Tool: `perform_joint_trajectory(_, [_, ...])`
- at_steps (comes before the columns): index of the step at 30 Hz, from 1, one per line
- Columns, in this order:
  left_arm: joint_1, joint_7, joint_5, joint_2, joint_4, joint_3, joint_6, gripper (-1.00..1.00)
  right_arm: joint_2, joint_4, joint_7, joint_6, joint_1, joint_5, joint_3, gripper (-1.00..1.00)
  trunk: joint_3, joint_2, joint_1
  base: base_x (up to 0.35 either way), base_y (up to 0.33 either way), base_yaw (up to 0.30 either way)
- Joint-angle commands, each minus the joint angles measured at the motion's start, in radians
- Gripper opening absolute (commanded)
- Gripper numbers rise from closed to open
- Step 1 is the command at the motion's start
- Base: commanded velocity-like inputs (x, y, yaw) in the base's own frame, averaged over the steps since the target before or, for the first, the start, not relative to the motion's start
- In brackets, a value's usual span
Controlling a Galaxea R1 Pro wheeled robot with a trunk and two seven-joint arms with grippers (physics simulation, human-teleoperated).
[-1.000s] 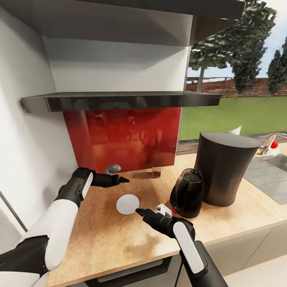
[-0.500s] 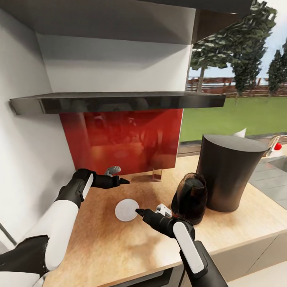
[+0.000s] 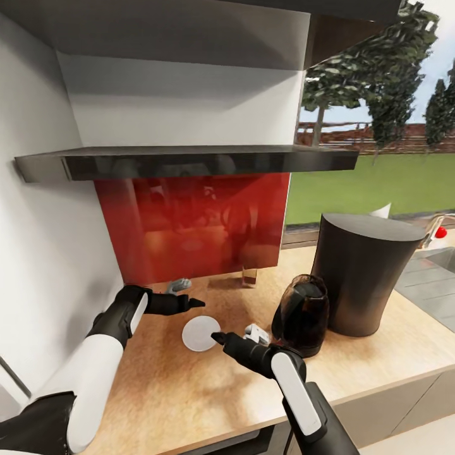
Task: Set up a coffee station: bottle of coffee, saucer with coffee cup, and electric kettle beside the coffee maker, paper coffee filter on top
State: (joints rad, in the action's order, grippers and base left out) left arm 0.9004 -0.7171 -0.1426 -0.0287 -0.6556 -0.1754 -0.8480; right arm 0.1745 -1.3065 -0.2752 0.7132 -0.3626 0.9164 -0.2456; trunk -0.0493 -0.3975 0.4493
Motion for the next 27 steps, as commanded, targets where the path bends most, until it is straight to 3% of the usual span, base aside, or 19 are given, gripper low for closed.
perform_joint_trajectory(1, [-0.003, -0.009, -0.01, -0.002, 0.008, -0.018, 0.001, 1.0, 0.0, -0.002, -0.01, 0.002, -0.001, 0.01, -0.007, 1.0, -0.002, -0.002, 0.001, 0.0, 0.0, 0.0])
perform_joint_trajectory(5, [-0.017, -0.012, -0.009, 0.0, 0.035, -0.069, 0.061, 1.0, 0.0, -0.001, -0.01, 0.002, -0.001, 0.01, -0.018, 1.0, -0.002, -0.002, 0.001, 0.0, 0.0, 0.0])
perform_joint_trajectory(12, [-0.027, -0.013, -0.009, 0.013, 0.045, -0.105, 0.125, 1.0, 0.0, -0.001, -0.01, 0.002, -0.001, 0.01, -0.02, 1.0, -0.002, -0.002, 0.001, 0.0, 0.0, 0.0])
perform_joint_trajectory(18, [-0.026, -0.01, -0.009, 0.016, 0.074, -0.181, 0.204, 1.0, 0.0, 0.0, -0.01, 0.002, -0.001, 0.01, -0.02, 1.0, -0.002, -0.002, 0.001, 0.0, 0.0, 0.0])
perform_joint_trajectory(22, [-0.019, -0.002, -0.011, 0.017, 0.14, -0.195, 0.229, 1.0, 0.0, 0.0, -0.01, 0.002, -0.001, 0.01, -0.02, 1.0, -0.002, -0.002, 0.001, 0.0, 0.0, 0.0])
perform_joint_trajectory(27, [-0.016, 0.041, -0.008, 0.014, 0.16, -0.198, 0.236, 1.0, 0.0, -0.001, -0.01, 0.002, -0.001, 0.01, -0.019, 1.0, -0.002, -0.002, 0.001, 0.0, 0.0, 0.0])
